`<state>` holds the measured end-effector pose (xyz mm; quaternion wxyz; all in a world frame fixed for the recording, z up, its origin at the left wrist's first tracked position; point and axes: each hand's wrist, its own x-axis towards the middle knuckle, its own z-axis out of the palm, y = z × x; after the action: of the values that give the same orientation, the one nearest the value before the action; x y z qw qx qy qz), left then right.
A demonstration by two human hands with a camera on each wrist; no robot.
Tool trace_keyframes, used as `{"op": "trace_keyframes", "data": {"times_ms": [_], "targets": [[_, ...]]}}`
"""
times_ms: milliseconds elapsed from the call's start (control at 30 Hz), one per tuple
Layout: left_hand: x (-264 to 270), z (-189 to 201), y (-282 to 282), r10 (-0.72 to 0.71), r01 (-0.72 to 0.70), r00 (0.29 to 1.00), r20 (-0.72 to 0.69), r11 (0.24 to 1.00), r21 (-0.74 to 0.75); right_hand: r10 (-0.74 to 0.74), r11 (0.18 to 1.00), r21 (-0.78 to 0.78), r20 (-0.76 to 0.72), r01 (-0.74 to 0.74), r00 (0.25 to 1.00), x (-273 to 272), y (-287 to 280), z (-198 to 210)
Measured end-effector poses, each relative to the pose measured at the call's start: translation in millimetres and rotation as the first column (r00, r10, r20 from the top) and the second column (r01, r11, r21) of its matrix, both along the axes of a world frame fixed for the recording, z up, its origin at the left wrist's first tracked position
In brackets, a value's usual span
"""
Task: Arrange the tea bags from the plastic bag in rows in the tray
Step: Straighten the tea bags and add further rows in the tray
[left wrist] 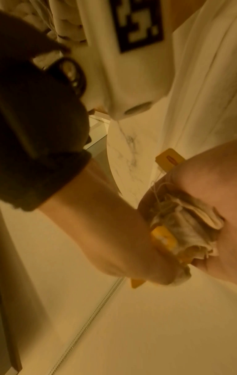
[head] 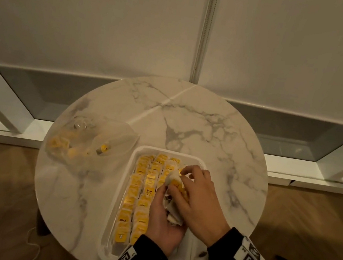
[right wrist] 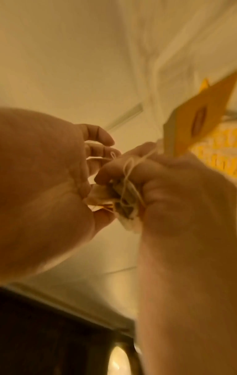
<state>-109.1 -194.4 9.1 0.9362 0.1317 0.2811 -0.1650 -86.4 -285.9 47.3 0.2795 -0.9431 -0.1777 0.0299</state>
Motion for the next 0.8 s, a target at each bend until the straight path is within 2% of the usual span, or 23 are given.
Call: {"op": "trace_keyframes", "data": {"times_ms": [33, 100, 200, 367, 500, 667, 733, 800], "targets": [[1, 0, -1, 0.011, -0.011, 1.0, 0.004, 1.0, 0.012, -0.014, 0.992, 0.124, -0.04, 0.018, 0.999, 3, -2, -1], [3, 1, -2, 0.033, -0.034, 0.999, 0.018, 0.998, 0.05, -0.053, 0.926, 0.366, -0.118, 0.093, 0.992, 9, -4, -2], [6, 4, -5, 0.051, -0.054, 0.998, 0.03, 0.995, 0.08, -0.08, 0.757, 0.607, -0.278, 0.24, 0.957, 14, -5, -2], [8, 3, -8, 0.075, -0.076, 0.997, 0.014, 0.994, 0.073, -0.028, 0.526, 0.727, -0.504, 0.441, 0.863, 19, -5, 1], [6, 8, -11, 0.088, -0.088, 0.996, 0.035, 0.996, 0.0, 0.037, 0.383, 0.777, -0.553, 0.499, 0.832, 24, -11, -1], [-3, 7, -15, 0.11, -0.11, 0.994, 0.008, 0.994, 0.016, 0.081, 0.425, 0.819, -0.459, 0.386, 0.885, 43, -37, -1], [-7, 3, -9, 0.132, -0.132, 0.991, -0.009, 0.991, 0.011, 0.067, 0.506, 0.802, -0.402, 0.316, 0.913, 53, -51, 2], [-12, 3, 1, 0.146, -0.146, 0.989, 0.013, 0.989, -0.019, 0.022, 0.635, 0.73, -0.342, 0.251, 0.94, 61, -63, 4]]}}
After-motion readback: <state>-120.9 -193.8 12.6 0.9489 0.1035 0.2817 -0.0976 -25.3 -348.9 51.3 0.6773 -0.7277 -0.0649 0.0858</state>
